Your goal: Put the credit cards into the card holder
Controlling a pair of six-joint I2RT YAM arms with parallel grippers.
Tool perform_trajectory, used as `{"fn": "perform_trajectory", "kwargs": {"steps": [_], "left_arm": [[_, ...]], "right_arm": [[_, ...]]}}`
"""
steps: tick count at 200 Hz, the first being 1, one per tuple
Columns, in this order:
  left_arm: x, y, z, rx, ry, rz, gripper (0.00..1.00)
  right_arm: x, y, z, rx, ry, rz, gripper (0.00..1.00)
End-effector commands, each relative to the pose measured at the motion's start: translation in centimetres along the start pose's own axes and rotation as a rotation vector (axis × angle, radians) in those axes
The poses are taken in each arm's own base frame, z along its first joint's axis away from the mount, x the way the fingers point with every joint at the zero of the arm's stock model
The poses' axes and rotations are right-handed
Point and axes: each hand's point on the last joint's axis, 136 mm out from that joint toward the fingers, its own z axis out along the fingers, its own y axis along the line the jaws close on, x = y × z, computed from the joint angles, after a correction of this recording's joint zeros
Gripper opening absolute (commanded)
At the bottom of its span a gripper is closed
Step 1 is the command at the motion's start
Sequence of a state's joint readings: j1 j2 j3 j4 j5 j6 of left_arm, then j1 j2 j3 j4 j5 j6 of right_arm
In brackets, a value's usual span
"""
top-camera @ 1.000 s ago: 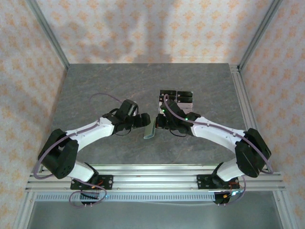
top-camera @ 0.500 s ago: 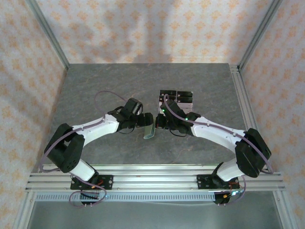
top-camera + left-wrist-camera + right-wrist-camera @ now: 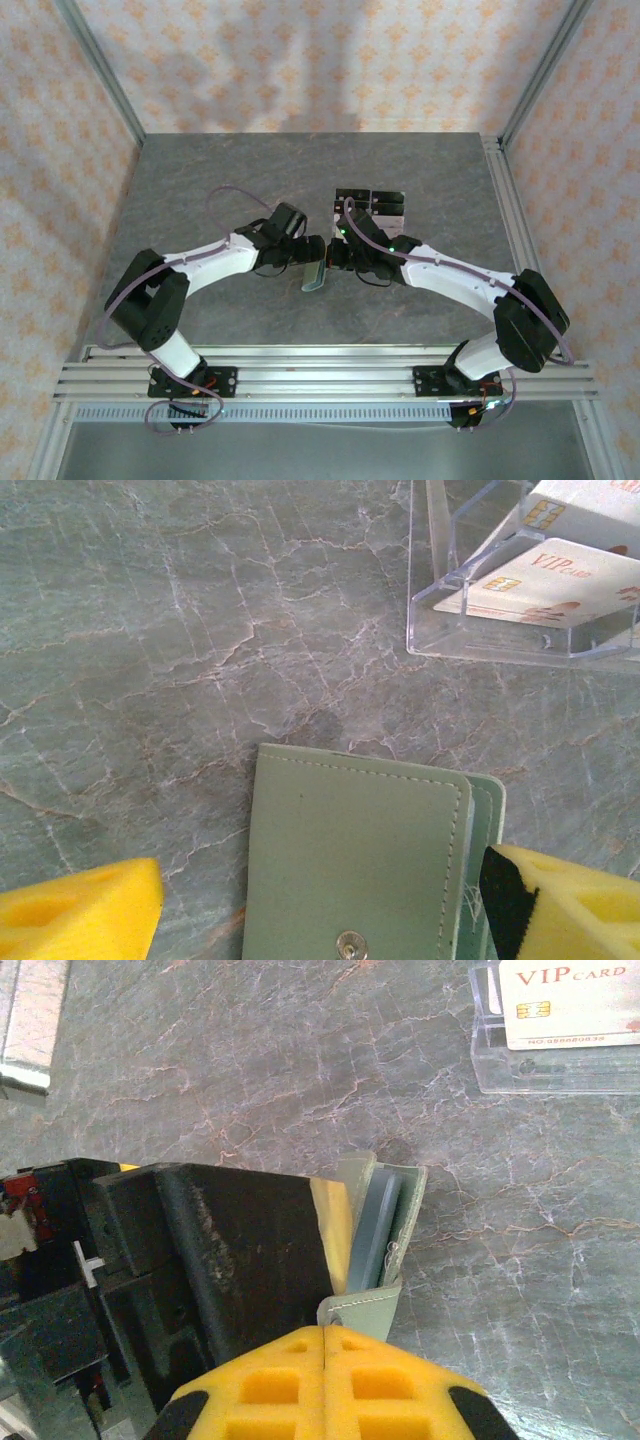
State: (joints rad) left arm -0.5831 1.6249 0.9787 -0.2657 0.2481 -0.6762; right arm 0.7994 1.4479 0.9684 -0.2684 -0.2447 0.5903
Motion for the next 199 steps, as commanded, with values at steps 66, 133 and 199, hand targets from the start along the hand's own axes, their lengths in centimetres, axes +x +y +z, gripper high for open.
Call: {"fn": "perform_trajectory", "kwargs": {"steps": [66,133,199], "left_arm": [[0.3,3.7,-1.0,-0.199,-0.034,0.022,0.83],[1.1,5.7,-2.8,-0.233,-0.083,-0.002,0.83],[2.7,7.9,-3.7,-0.283,-0.078,-0.003,0.83]], "right_arm": [[-1.0,0.1,-1.5,-0.003,-0.053,-0.015,0.0],[1.4,-3.4,0.4,0.07,-0.012,0.008,0.0],[3.5,-6.5,2.0,0.135,0.016,0.036,0.0]]}}
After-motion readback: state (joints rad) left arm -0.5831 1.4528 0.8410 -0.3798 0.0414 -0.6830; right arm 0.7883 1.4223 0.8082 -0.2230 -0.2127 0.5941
